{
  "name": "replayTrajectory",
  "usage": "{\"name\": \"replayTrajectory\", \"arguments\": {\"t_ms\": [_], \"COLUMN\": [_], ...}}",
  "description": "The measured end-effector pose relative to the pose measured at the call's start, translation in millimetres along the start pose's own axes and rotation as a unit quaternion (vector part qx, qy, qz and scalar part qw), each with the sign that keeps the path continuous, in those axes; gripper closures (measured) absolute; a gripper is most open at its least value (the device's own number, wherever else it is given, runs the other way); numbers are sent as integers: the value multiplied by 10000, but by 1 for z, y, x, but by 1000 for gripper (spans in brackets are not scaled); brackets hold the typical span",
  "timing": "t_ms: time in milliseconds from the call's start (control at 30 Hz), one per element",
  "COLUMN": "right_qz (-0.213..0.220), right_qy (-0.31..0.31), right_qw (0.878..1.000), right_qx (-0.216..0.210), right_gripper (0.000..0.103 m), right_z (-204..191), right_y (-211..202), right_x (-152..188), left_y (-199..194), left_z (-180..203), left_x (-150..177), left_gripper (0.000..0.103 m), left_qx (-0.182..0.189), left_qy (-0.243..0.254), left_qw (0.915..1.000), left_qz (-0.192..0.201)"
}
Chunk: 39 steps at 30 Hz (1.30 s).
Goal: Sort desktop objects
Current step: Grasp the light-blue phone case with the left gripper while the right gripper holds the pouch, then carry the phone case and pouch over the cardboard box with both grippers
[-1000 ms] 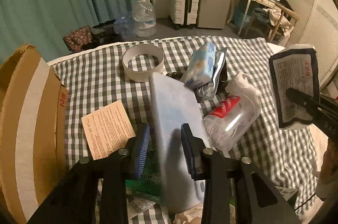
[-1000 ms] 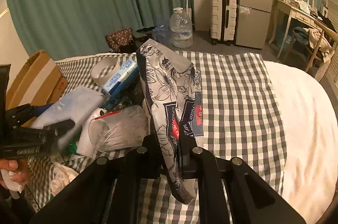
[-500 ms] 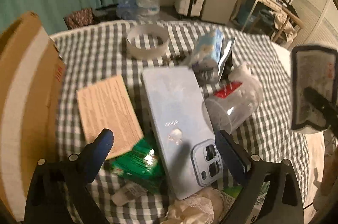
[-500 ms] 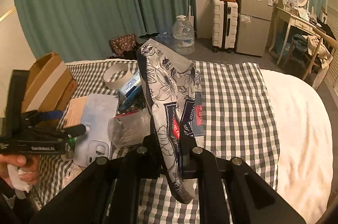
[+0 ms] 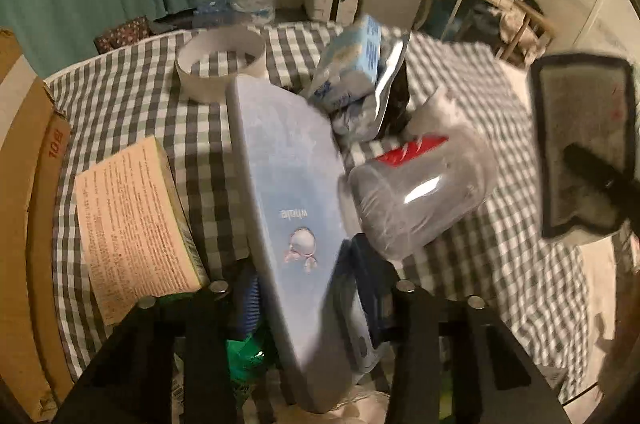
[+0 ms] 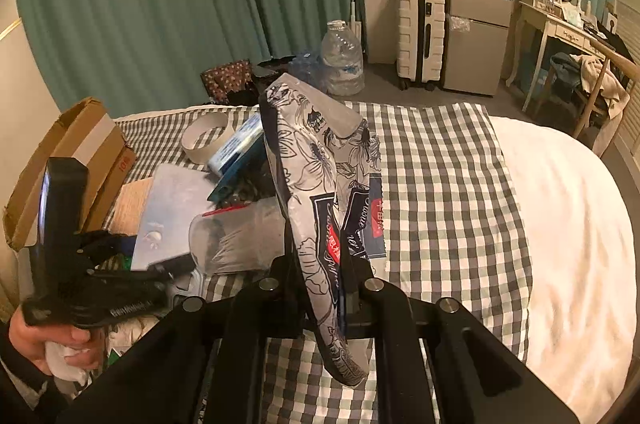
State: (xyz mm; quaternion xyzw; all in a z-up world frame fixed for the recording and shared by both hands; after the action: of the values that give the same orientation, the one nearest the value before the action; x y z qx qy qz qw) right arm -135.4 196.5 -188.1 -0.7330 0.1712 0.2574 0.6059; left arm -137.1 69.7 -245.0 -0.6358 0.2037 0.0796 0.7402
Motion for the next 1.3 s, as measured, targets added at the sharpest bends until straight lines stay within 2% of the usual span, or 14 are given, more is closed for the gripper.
{"name": "replayTrajectory", "arguments": {"t_ms": [133,300,733,1133,1300], "right_qz": [17,104,556,1076,1249], "right_qy": [-11,-73,-163,-278,-404], "right_qw": [10000,9999,9983,9938,9913], "right_qx": [-32,-32,111,48,56], "right_gripper": [93,93,93,93,93], "right_z": [-5,-14,-43,-86,-102], "right_y": [-1,-14,-62,-115,-131], "right_x": [-3,-5,-10,-18,-24], "left_y": [-16,-29,-103,-198,-216], "left_z": [10,12,-8,-20,-32], "left_x": [-1,0,-27,-26,-24], "left_gripper": [88,94,95,95,95], "left_qx": [62,13,-132,-321,-388], "left_qy": [229,331,126,100,36], "left_qw": [9995,9991,9938,9790,9744], "left_qz": [194,282,1094,2009,2214]}}
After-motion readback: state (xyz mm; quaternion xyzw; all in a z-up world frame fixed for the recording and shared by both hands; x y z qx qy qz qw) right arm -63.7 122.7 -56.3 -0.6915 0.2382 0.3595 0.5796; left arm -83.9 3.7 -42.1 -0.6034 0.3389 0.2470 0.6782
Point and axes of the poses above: each gripper's, at about its wrist camera, not at the fingertips, and y roughly the way its jaws point, z to its right, x to its underside, the point moved 7 cm from there along y, roughly the way its jaws point, and after that the axes turned 6 degrees about -z, right-handed, at the moved point
